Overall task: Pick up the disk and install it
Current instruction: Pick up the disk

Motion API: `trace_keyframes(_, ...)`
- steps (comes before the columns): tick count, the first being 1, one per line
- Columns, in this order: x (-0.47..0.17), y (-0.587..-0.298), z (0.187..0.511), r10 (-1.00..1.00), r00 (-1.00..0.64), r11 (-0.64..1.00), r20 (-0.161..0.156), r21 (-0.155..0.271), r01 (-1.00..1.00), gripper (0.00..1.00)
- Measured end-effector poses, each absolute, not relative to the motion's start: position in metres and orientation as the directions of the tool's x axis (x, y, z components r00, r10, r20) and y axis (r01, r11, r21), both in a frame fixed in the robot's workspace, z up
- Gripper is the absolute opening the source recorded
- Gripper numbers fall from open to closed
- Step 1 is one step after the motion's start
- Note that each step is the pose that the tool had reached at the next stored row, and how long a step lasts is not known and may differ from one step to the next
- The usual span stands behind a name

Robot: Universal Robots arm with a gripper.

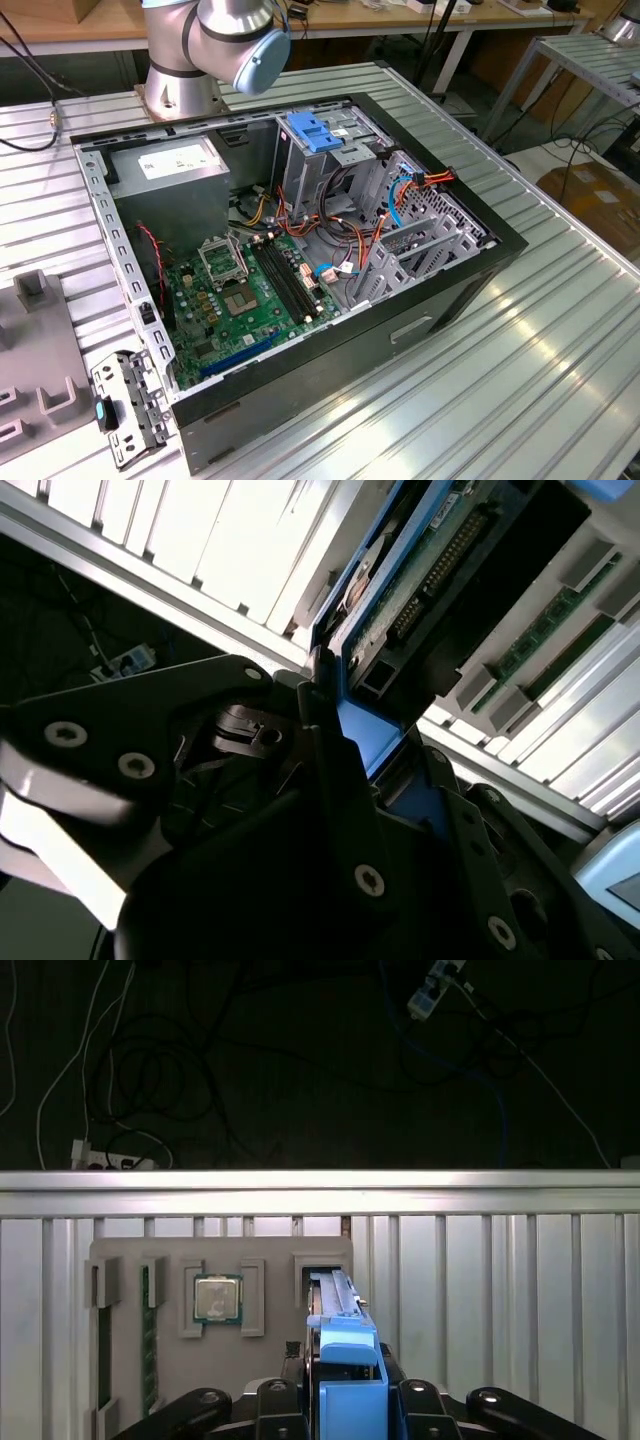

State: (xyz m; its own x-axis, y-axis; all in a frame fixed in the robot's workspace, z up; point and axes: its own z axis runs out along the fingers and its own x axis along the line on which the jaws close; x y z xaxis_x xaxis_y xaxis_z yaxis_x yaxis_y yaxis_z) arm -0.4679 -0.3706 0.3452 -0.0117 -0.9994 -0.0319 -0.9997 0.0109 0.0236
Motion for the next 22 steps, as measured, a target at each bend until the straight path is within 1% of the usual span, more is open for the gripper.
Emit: trace_keyframes(22, -0.468, -0.371, 0.380, -0.999, -0.012, 0.011, -0.032, 0.024, -1.000, 0.37)
